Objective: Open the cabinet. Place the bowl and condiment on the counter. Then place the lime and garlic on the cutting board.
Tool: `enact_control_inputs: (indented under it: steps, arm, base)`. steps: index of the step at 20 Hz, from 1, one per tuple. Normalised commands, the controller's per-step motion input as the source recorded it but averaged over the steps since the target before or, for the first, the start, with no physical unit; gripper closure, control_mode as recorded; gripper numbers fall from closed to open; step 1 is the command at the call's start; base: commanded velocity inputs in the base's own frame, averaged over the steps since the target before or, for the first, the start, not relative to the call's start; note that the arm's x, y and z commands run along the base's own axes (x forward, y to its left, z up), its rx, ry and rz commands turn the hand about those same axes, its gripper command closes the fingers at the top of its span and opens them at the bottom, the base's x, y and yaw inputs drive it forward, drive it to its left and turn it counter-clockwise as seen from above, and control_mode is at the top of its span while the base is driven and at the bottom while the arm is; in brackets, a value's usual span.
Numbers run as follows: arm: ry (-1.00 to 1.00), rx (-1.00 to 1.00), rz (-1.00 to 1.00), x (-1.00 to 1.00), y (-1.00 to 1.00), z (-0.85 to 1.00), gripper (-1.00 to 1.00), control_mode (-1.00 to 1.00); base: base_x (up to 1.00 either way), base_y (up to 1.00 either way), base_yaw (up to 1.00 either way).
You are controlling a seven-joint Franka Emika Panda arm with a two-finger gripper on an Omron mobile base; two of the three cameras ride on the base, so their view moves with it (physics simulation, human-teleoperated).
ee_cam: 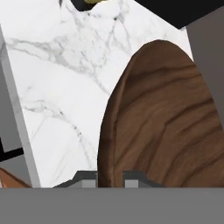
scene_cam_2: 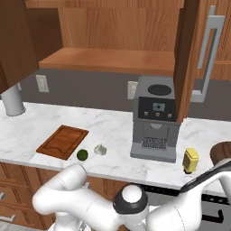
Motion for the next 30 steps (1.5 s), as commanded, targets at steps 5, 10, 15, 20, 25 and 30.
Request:
enact_control_inputs:
  steps: [5,10,15,20,25,30]
  arm:
    - [0.01,0.00,0.03,0.37,-0.12,-0.07,1.00,-1.00]
    - [0.01,0.00,0.02,0.29,-0.12,-0.15,1.00,-1.00]
    - [0.00,0.01,0.01,0.19,-0.17,-0.18,1.00,-1.00]
    - [0.00,0.02,0.01,0.11,-0.11,-0.15,1.00,-1.00]
    - [0.00,0.01,0.02,0.00,0.00,-0.01,-1.00,-1.00]
    - [0.00,0.00,0.00,0.00,0.00,0.04,-1.00,-1.00]
  base:
    - [0.00,0.00,0.00]
    - [0.00,0.00,0.00]
    - [0.00,0.00,0.00]
    - [0.00,0.00,0.00]
    - [0.00,0.00,0.00]
    - [0.00,0.00,0.00]
